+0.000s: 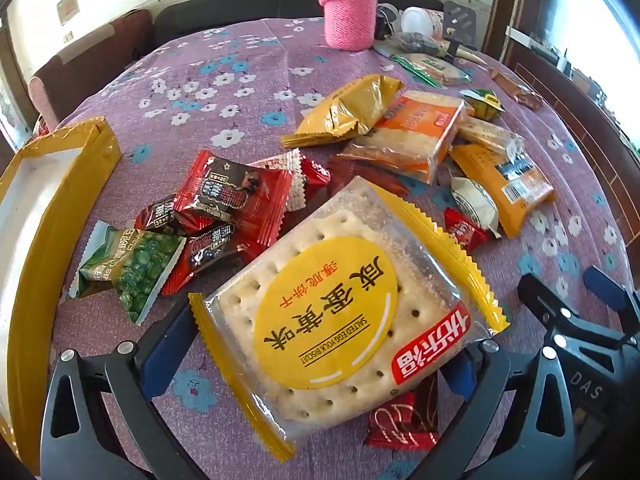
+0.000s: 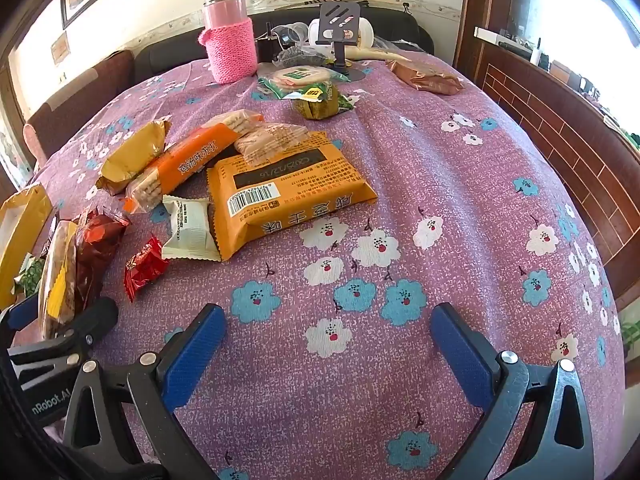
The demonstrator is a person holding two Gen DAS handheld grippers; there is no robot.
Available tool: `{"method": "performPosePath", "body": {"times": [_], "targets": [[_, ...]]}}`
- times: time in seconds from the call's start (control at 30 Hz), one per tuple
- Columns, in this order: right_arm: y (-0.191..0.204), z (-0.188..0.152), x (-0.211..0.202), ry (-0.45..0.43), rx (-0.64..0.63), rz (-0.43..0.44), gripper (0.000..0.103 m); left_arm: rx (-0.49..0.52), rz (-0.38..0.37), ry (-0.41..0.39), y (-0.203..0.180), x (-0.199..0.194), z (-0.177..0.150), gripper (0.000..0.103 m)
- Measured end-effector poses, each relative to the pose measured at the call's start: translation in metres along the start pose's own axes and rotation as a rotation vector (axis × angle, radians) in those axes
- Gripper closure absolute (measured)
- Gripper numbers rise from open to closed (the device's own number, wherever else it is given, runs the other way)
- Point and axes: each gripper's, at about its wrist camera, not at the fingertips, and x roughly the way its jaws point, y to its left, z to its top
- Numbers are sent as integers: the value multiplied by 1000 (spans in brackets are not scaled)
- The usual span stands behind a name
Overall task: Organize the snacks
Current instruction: 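Move the left tool over the yellow-edged biscuit pack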
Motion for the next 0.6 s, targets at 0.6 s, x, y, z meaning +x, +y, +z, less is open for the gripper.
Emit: {"method": "performPosePath", "body": {"times": [0.6], "targets": [[0, 0, 1, 1, 0, 2, 0, 62, -89, -293, 15, -103, -36, 4]]}}
